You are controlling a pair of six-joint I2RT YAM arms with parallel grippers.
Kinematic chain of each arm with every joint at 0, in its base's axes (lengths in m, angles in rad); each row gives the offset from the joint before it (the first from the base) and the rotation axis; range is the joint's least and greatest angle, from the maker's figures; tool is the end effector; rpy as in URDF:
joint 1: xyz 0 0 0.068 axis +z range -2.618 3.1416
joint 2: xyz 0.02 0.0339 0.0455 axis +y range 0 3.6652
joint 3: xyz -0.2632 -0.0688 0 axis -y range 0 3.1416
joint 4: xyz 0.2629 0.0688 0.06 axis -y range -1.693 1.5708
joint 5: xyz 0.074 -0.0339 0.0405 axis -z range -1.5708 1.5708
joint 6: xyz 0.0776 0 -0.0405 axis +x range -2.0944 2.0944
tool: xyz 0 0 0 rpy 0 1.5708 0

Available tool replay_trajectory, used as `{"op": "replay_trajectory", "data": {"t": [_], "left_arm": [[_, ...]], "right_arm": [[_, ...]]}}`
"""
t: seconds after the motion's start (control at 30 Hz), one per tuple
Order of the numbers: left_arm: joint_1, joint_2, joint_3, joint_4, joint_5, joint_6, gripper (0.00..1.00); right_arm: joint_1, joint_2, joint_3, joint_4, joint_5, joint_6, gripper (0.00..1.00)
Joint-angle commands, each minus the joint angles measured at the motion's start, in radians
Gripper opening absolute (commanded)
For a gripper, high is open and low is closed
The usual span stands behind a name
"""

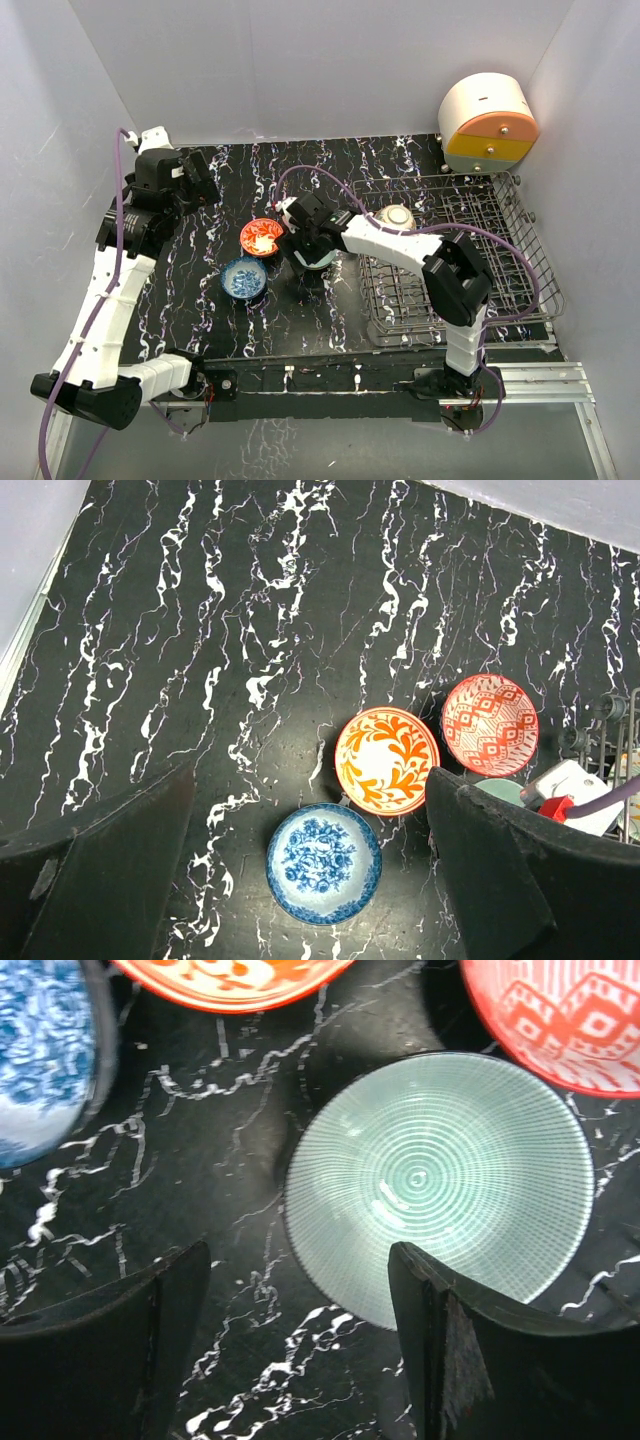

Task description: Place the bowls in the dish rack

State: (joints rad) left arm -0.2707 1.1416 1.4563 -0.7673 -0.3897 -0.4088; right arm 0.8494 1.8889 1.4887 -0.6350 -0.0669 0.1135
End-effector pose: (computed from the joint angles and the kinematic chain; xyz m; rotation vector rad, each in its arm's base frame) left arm 0.2709 -0.0446 0.4275 -0.3791 1.9510 -0.0443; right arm 0.2901 0.3376 0.1861 -0.9820 2.4791 0.4179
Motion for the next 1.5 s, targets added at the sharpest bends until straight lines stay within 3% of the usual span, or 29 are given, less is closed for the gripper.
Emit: {"op": "replay_trajectory", "data": {"t": [0.0, 0.23, 0.37, 0.63, 0.73, 0.83, 0.93, 1.27, 1.47], "left_arm": [[-0.004, -0.025, -0.008, -0.017, -0.028, 0.006, 0.96], [-0.004, -0.029, -0.021, -0.010, -0.034, 0.008, 0.97], [-0.004, -0.029, -0.025, -0.011, -0.036, 0.008, 0.96], [-0.005, -0.023, -0.019, -0.011, -0.035, 0.014, 0.96], [-0.005, -0.023, -0.020, -0.012, -0.035, 0.016, 0.96], [-0.005, -0.024, -0.022, -0.012, -0.036, 0.016, 0.96], [-0.005, -0.026, -0.024, -0.010, -0.034, 0.014, 0.96], [-0.005, -0.032, -0.019, -0.011, -0.047, 0.018, 0.96], [-0.005, -0.026, -0.017, -0.004, -0.040, 0.019, 0.96]], "right_arm": [[-0.009, 0.023, 0.044, 0.039, 0.075, -0.052, 0.72], [-0.002, 0.054, 0.015, 0.079, 0.057, -0.073, 0.68], [0.000, 0.065, 0.011, 0.086, 0.072, -0.077, 0.52], [0.003, 0.083, -0.018, 0.106, 0.051, -0.084, 0.51], [0.005, 0.080, -0.036, 0.115, 0.057, -0.078, 0.46], [0.005, 0.079, -0.042, 0.113, 0.060, -0.078, 0.32], [0.005, 0.066, -0.036, 0.108, 0.051, -0.075, 0.09], [-0.010, -0.161, 0.004, 0.131, -0.253, 0.028, 0.08], [-0.193, -0.350, -0.081, 0.227, -0.477, 0.213, 0.08]]}}
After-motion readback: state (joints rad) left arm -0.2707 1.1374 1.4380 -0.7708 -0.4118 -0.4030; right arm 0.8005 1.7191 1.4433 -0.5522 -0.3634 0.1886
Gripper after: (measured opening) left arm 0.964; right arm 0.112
